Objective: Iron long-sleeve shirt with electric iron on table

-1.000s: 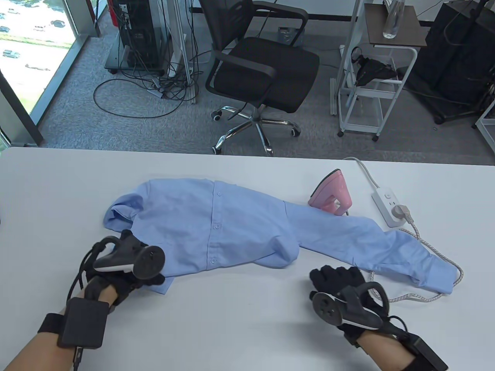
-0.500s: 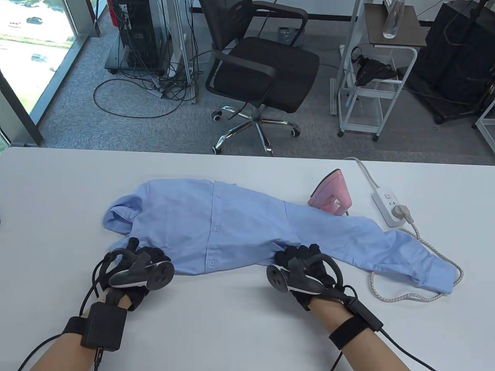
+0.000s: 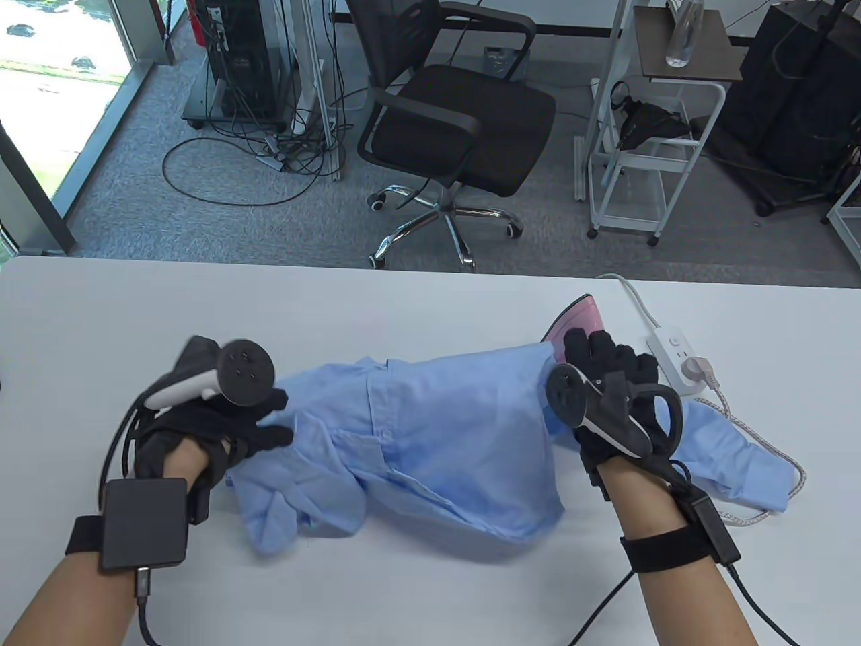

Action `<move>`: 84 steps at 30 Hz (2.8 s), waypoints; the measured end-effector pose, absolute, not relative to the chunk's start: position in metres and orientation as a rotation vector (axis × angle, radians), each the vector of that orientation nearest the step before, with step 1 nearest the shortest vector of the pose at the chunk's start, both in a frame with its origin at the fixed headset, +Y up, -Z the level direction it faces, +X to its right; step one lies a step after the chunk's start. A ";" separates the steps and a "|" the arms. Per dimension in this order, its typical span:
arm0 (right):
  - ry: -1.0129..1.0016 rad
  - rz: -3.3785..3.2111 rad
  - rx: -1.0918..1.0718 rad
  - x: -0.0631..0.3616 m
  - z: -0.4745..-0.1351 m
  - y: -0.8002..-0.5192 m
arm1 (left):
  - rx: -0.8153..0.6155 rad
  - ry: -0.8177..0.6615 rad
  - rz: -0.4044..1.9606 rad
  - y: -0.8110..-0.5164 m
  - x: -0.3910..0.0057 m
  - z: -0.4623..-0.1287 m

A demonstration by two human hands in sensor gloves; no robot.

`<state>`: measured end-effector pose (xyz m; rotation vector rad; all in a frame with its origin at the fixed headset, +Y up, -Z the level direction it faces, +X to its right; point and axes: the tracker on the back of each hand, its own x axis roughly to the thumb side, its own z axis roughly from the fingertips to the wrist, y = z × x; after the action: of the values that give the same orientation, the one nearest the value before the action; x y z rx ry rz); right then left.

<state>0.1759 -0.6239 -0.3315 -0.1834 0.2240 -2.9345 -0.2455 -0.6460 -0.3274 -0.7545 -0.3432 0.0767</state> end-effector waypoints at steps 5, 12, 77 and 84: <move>0.069 -2.969 -0.894 0.164 -0.243 -0.667 | -0.505 -0.433 0.231 -0.676 -0.247 -0.275; -0.691 -2.614 -1.061 0.154 -0.200 -0.742 | -0.665 -0.499 -0.137 -0.737 -0.217 -0.241; -0.669 -2.935 -0.563 0.166 -0.291 -0.779 | -0.883 -0.966 -0.166 -0.715 -0.134 -0.183; -0.722 -2.937 -0.612 0.168 -0.286 -0.777 | -0.942 -0.801 0.472 -0.690 -0.151 -0.238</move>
<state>0.1685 -0.7770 -0.2860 -0.6118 -0.7218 -2.9367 -0.1508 -0.6901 -0.2379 -0.9422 -0.8008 0.4721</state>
